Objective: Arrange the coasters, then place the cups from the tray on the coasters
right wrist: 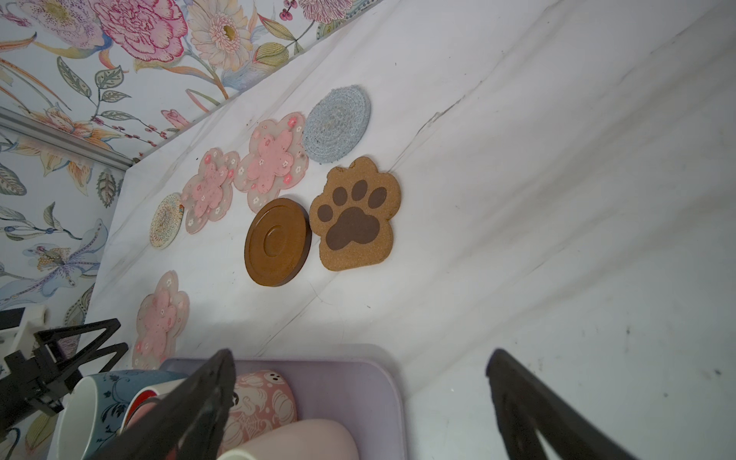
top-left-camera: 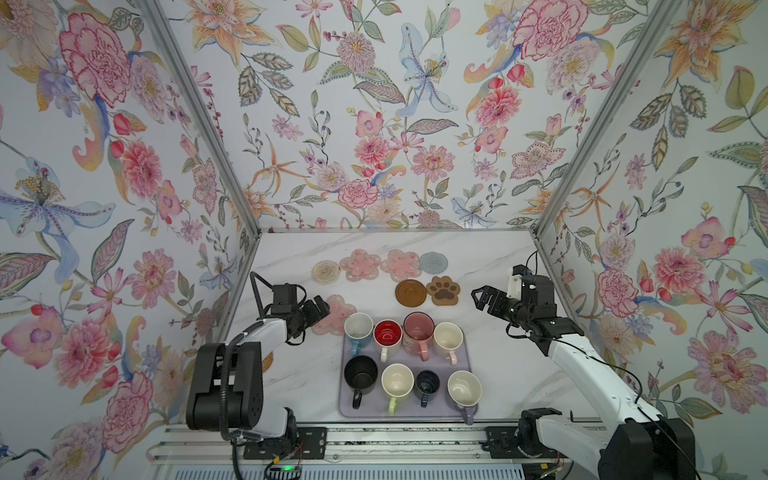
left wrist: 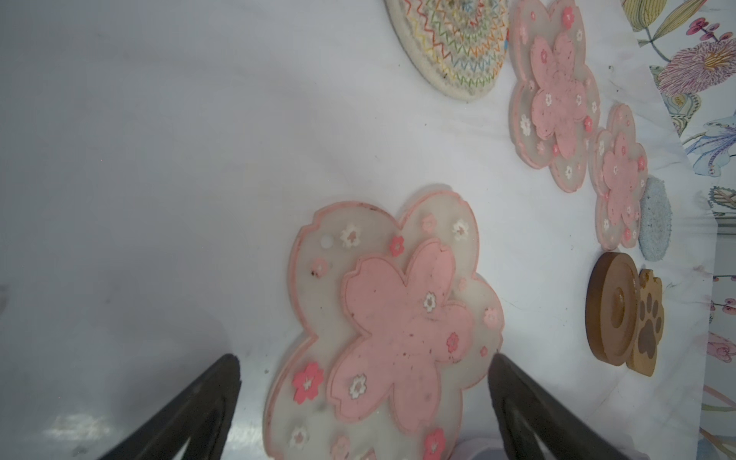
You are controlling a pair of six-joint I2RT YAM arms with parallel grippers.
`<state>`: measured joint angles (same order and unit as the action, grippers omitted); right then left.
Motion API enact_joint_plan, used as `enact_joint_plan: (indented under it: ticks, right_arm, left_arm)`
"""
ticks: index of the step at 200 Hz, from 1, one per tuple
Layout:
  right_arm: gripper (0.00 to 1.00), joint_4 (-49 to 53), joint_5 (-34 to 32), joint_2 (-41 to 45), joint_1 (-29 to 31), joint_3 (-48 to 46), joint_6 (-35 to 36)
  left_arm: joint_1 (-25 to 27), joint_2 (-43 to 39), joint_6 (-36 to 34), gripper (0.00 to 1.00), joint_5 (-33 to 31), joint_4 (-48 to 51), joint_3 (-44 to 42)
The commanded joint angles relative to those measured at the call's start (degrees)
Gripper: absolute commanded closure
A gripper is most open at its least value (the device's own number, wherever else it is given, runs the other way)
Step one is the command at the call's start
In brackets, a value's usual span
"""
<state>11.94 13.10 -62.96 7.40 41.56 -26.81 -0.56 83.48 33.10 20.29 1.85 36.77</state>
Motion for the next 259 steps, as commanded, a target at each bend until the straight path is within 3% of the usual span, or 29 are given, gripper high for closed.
enact_joint_plan:
  ticks: [1,87,179,215,259]
  right_arm:
    - [0.01,-1.56,0.64,-0.5,-0.23,0.1,0.19]
    - [0.01,-1.97,0.96,-0.48,-0.2,-0.44,-0.07]
    - [0.01,-2.12,1.01,-0.28,-0.26,-0.61,-0.02]
    - [0.01,-1.64,0.72,0.05,-0.21,-0.47,0.21]
    - [0.01,-1.28,0.53,0.43,-0.32,-0.35,0.37]
  left_arm:
    - [0.85,-3.33,1.37,0.01,-1.25,2.57,-2.23]
    - [4.9,-6.75,5.44,0.01,-2.28,1.73,-7.49]
    - [10.25,-3.2,11.96,0.01,-1.54,-6.6,-7.94]
    - [10.31,-1.22,11.5,0.01,-1.87,-6.54,-6.02]
    - [10.35,-1.83,7.24,0.01,-6.88,0.61,-2.49]
